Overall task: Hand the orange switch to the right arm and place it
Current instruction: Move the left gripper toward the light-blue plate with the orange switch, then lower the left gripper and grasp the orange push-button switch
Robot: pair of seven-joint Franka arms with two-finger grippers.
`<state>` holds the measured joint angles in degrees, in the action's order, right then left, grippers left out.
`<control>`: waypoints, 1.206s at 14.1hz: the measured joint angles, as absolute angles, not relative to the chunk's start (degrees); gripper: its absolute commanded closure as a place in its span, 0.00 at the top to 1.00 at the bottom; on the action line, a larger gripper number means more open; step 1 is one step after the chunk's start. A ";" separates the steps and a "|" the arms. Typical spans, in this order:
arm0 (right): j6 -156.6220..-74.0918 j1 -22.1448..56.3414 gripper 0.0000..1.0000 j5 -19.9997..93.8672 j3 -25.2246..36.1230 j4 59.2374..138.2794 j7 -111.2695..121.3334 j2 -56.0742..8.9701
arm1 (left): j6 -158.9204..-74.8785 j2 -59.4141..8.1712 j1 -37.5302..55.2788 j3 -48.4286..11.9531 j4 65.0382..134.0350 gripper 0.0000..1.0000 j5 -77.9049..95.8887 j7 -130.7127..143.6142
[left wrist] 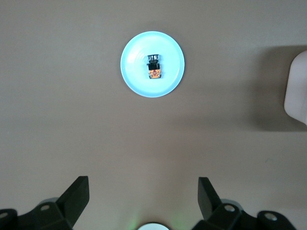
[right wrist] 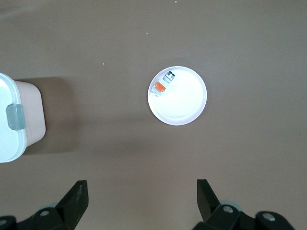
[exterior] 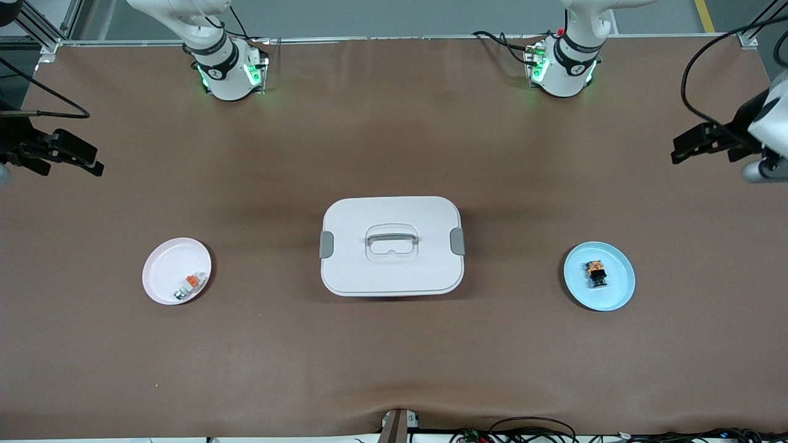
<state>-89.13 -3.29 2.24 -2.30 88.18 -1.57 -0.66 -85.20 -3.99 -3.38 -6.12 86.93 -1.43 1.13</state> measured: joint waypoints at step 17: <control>-98.30 -3.79 1.00 2.24 -1.43 98.62 0.48 -0.26 | -107.87 -14.61 -2.07 -6.99 101.63 1.00 -10.24 -33.92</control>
